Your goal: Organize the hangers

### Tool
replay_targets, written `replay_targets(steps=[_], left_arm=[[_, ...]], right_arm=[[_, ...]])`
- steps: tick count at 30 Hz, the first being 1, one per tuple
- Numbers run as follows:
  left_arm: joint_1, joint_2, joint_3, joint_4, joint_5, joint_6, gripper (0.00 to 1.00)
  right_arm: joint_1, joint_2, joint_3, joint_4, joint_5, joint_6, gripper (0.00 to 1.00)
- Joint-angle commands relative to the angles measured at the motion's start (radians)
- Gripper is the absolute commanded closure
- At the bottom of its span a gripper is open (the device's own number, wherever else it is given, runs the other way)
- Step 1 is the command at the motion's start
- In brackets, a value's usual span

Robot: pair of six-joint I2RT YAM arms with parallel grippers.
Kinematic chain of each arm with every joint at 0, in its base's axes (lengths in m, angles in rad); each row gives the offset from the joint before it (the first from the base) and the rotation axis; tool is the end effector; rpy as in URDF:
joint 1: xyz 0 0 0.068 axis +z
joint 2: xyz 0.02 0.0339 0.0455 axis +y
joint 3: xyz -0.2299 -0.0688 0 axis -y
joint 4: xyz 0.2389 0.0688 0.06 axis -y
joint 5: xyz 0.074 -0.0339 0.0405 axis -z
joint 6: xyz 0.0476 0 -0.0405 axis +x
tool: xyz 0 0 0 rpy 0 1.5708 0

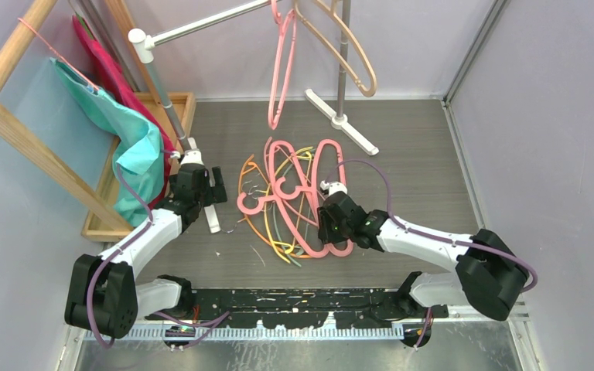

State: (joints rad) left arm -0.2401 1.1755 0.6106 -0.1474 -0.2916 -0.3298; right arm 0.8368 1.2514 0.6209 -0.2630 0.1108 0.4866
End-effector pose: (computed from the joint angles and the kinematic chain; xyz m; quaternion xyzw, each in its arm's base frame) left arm 0.2518 -0.0476 0.1703 -0.1007 0.8960 0.0110 0.4323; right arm 0.1728 0.1837 0.1449 -0.1459 0.9306 0.1626 0.2938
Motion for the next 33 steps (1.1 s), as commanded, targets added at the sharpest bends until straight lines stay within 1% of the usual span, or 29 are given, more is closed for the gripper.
replay_targets(steps=[1,4,5,8,10,13,19,22,24,27,29,30,31,33], left_arm=[[0.002,-0.022,0.003,0.031,0.003,-0.010,0.02],[0.002,-0.021,0.003,0.031,0.003,-0.009,0.02],[0.002,-0.020,0.004,0.031,0.003,-0.009,0.02],[0.002,-0.018,0.006,0.031,0.004,-0.010,0.02],[0.002,-0.014,0.005,0.032,0.007,-0.011,0.02],[0.001,-0.011,0.007,0.033,0.010,-0.012,0.02],[0.002,-0.014,0.005,0.034,0.009,-0.011,0.02],[0.002,-0.016,0.004,0.034,0.009,-0.011,0.02],[0.002,-0.016,0.005,0.034,0.009,-0.011,0.02],[0.002,-0.014,0.005,0.034,0.010,-0.011,0.02],[0.002,-0.014,0.005,0.034,0.010,-0.011,0.02],[0.002,-0.014,0.006,0.033,0.009,-0.011,0.02],[0.002,-0.014,0.005,0.033,0.009,-0.012,0.02],[0.001,-0.016,0.005,0.034,0.008,-0.012,0.02]], right_arm=[[0.004,0.027,-0.011,0.068,0.009,0.013,0.60],[0.004,0.031,-0.014,0.073,0.012,0.014,0.62],[0.004,0.028,-0.014,0.071,0.016,0.013,0.65],[0.005,0.014,-0.013,0.065,0.032,0.012,0.77],[0.005,-0.005,-0.002,0.048,0.043,0.013,0.79],[0.006,-0.050,0.036,0.002,0.046,0.003,0.79],[0.005,-0.136,0.147,-0.111,0.048,-0.042,0.73],[0.004,-0.146,0.155,-0.111,0.025,-0.049,0.70],[0.006,-0.141,0.143,-0.093,0.001,-0.043,0.70],[0.005,-0.139,0.127,-0.050,-0.045,-0.024,0.78],[0.005,-0.145,0.128,-0.028,-0.069,-0.015,0.88],[0.005,-0.155,0.128,-0.018,-0.079,-0.013,0.95],[0.006,-0.169,0.130,-0.011,-0.081,-0.011,0.99],[0.005,-0.202,0.136,0.004,-0.078,-0.010,0.99]])
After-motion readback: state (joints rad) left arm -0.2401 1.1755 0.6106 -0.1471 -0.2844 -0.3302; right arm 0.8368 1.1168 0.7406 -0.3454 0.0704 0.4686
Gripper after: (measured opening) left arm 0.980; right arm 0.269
